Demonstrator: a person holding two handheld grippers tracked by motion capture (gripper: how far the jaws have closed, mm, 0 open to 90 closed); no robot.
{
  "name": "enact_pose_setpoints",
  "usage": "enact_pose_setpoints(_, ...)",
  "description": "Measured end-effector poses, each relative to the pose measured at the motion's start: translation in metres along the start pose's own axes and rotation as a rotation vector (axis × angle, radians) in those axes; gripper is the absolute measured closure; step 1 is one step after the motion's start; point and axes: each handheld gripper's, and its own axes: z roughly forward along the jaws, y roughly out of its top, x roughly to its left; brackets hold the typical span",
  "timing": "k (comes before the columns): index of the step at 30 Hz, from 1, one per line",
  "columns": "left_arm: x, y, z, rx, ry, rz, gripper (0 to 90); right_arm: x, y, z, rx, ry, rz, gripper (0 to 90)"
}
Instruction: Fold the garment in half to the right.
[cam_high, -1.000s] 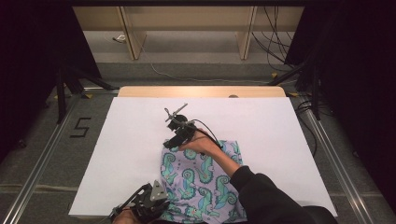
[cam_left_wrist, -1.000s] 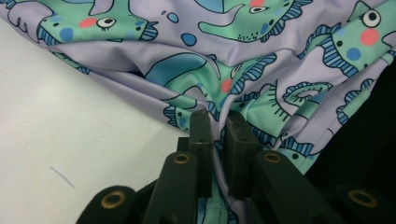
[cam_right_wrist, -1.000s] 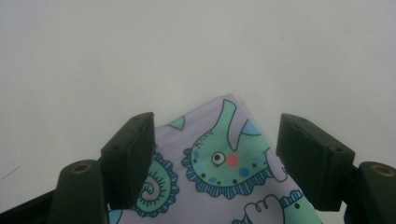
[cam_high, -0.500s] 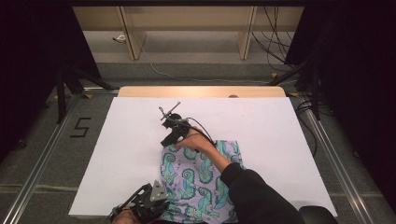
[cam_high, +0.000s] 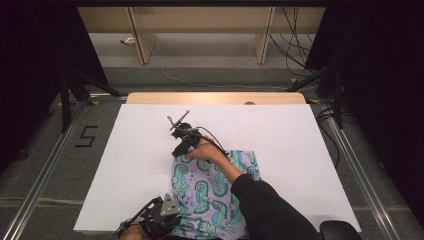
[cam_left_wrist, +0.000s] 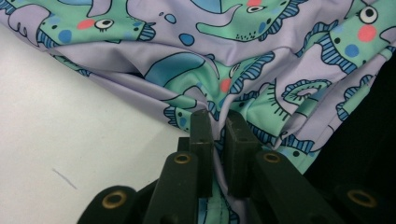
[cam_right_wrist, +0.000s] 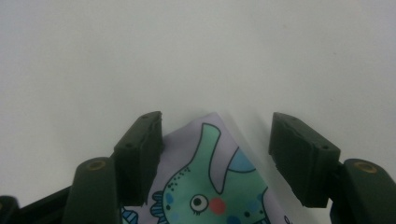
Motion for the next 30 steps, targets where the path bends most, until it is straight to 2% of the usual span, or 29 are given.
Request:
enact_pose_setpoints(14,0.0003,-0.0003,-0.0002,0.000,-0.003,0.005,83.0,0.0038,0.0013,0.0060,0.011,-0.003,-0.026,52.5)
enact_pose_setpoints(21,0.0005,-0.0004,-0.0002,-0.001,-0.004,0.003,83.1,0.0073,0.0018,0.0059,0.015,0.004,-0.047,66.0)
enact_pose_setpoints(27,0.0002,-0.0001,-0.0009,-0.006,0.000,-0.001,83.5,0.0067,0.0020,0.0035,0.011,0.000,-0.065,81.4)
enact_pose_setpoints(30,-0.0004,0.0001,-0.0016,-0.017,0.005,0.002,83.8,0.0060,0.0019,0.0024,0.008,0.004,-0.077,85.5)
